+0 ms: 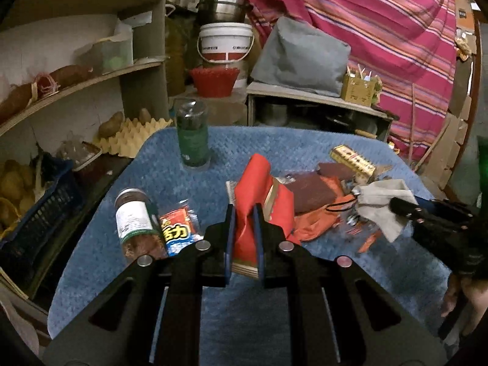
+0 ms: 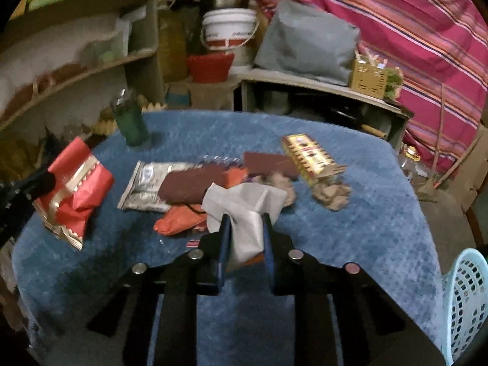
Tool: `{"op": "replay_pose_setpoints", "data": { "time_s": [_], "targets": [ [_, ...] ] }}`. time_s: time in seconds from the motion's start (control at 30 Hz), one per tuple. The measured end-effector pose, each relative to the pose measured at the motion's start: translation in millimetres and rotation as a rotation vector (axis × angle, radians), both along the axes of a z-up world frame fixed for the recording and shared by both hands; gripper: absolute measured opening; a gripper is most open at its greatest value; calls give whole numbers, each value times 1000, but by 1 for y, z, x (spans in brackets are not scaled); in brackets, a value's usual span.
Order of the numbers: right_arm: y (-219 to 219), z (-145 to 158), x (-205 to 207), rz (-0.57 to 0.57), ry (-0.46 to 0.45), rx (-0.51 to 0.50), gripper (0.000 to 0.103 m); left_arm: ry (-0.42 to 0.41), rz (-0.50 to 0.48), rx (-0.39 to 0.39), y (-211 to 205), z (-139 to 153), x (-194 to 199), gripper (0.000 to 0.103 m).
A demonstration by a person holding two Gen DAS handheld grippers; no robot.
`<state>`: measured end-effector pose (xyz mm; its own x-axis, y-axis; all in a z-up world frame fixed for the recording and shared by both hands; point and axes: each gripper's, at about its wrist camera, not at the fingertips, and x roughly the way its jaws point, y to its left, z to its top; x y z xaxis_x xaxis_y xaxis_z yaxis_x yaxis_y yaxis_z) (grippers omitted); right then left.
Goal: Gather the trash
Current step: 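Grasp the red paper packet with the left gripper while the right grasps the white cloth, then drop the white cloth into the basket with the right while the left drops the red packet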
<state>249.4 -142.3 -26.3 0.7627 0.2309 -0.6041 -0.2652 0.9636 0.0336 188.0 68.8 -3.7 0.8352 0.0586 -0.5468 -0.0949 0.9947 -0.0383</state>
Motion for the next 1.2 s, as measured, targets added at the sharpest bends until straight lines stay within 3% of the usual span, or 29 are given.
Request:
{"op": "replay_pose_setpoints", "data": {
  "time_s": [0.17, 0.4, 0.8, 1.03, 1.2],
  "targets": [
    [-52, 20, -14, -50, -31, 45, 21, -20, -31, -9, -27, 16, -2, 11],
    [-141, 35, -47, -174, -75, 28, 21, -35, -135, -9, -98, 29, 1, 11],
    [-317, 22, -101, -471, -41, -16, 21, -3, -439, -32, -284, 18, 6, 11],
    [-365, 10, -119, -550, -25, -29, 21, 15, -596, -9, -377, -1, 1, 11],
    [-388, 0, -125, -587, -7, -21, 21, 32, -647, 5, -417, -13, 7, 13]
  ]
}}
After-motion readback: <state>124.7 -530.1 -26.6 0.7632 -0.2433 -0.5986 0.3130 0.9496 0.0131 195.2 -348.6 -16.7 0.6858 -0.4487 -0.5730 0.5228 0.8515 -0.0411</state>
